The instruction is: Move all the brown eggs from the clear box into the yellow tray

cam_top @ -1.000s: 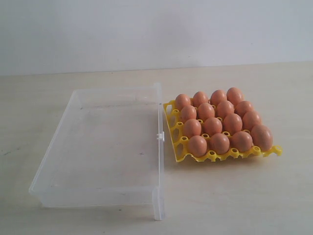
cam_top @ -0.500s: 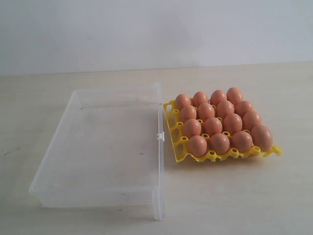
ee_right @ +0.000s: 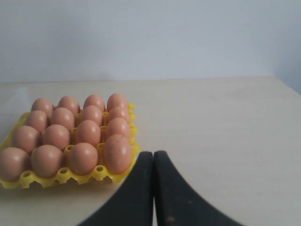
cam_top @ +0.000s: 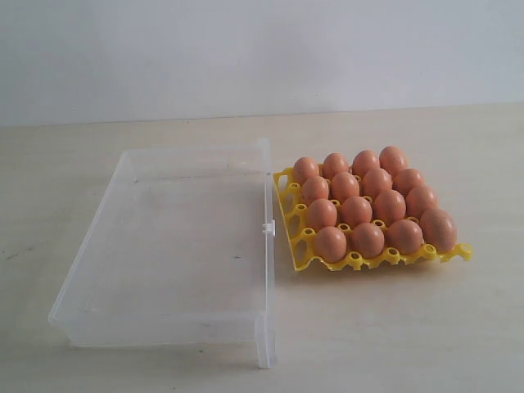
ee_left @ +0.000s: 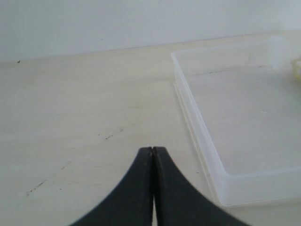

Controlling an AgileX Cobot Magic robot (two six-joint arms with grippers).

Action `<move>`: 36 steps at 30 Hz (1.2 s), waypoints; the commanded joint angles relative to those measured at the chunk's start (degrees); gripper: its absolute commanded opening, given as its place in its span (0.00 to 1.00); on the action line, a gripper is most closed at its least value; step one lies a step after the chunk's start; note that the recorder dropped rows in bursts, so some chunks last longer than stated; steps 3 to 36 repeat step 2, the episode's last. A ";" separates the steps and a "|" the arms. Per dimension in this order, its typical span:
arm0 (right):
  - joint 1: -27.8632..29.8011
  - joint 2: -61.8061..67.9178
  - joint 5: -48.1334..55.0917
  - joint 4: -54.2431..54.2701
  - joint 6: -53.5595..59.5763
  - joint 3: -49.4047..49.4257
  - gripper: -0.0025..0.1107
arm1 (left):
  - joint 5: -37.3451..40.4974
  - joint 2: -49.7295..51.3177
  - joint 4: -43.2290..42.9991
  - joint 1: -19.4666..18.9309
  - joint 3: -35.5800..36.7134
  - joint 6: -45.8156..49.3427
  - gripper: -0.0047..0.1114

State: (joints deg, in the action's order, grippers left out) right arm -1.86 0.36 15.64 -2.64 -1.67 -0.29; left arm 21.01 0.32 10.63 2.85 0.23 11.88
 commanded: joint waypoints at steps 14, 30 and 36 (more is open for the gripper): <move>0.44 -0.36 -0.55 -0.31 -0.03 0.29 0.02 | -0.56 -0.32 0.06 -0.06 -0.23 -0.01 0.04; 0.44 -0.36 -0.55 -0.31 -0.03 0.29 0.02 | -0.56 -0.32 0.06 -0.06 -0.23 -0.01 0.04; 0.44 -0.36 -0.55 -0.31 -0.03 0.29 0.02 | -0.56 -0.32 0.06 -0.06 -0.23 -0.01 0.04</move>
